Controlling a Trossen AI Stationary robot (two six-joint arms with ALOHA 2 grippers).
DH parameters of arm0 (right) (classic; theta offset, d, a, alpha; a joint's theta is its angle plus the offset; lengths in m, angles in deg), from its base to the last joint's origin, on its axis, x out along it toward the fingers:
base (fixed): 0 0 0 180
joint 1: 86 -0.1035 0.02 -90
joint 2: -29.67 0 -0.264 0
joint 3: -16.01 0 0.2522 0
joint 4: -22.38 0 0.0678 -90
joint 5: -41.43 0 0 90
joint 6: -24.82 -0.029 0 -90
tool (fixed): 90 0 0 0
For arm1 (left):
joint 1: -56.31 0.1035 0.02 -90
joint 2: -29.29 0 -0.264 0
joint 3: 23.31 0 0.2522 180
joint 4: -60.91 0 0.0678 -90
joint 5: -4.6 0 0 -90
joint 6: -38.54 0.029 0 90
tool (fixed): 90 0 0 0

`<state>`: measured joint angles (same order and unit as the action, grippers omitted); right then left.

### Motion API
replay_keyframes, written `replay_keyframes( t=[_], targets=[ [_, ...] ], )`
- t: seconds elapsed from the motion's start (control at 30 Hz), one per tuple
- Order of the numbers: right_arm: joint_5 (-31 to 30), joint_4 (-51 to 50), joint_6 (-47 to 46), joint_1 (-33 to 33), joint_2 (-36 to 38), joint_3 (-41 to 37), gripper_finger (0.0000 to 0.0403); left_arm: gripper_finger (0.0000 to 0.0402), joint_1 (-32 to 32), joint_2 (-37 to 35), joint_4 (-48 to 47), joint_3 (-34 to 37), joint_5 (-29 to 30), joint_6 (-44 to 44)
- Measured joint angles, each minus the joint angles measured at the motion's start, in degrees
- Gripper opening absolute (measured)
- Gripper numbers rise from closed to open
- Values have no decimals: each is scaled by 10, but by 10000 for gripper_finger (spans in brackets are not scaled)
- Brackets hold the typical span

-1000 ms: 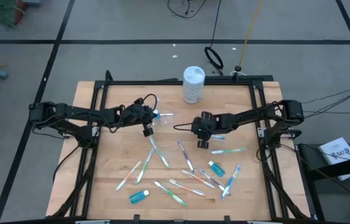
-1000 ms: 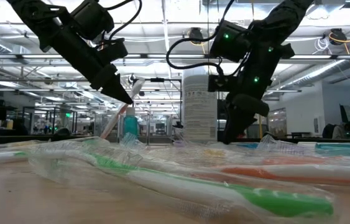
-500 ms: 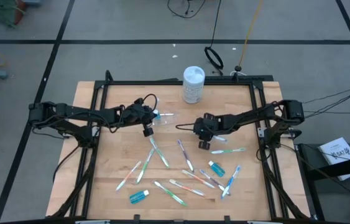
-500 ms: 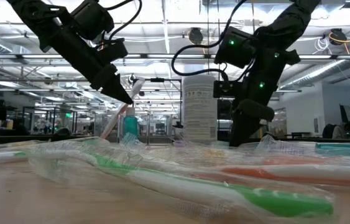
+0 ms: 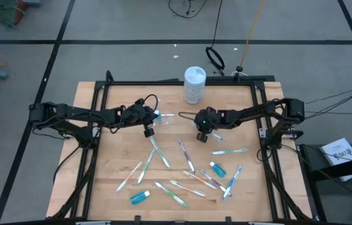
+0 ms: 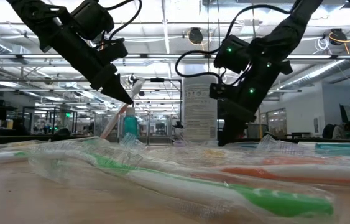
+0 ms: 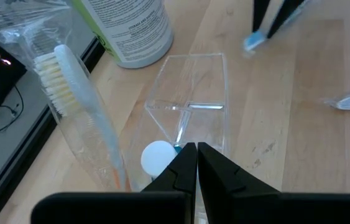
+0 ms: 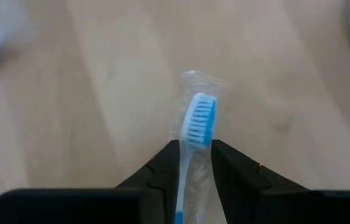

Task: Pick & Place toothbrushing station
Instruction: Put the blue toothbrush into the transparent organizer

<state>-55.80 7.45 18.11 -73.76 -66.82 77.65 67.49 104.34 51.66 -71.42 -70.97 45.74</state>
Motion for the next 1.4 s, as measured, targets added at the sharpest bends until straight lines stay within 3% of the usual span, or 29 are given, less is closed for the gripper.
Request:
replay_keyframes(
  t=[0.27, 0.53, 0.7, 0.93, 1.07, 1.3, 1.4],
  targets=[
    [0, 61, -13, 20, 0, 0, 6, 21, 0, 0, 0, 0, 0, 0],
    [0, 179, 2, 11, 0, 0, 1, 21, 0, 0, 0, 0, 0, 0],
    [-1, 345, 17, -12, 0, 0, 1, 21, 0, 0, 0, 0, 0, 0],
    [-64, 545, 124, -41, 0, 0, 1, 21, 0, 0, 4, 0, 0, 0],
    [-62, 672, 180, -43, 0, 4, 1, 21, 0, 0, 19, 0, 0, 0],
    [-34, 706, 194, -28, -4, 29, 1, 21, 0, 0, 21, 0, 0, 0],
    [-16, 723, 190, -20, -41, 52, 1, 21, 0, 0, 22, 0, 0, 0]
  ],
)
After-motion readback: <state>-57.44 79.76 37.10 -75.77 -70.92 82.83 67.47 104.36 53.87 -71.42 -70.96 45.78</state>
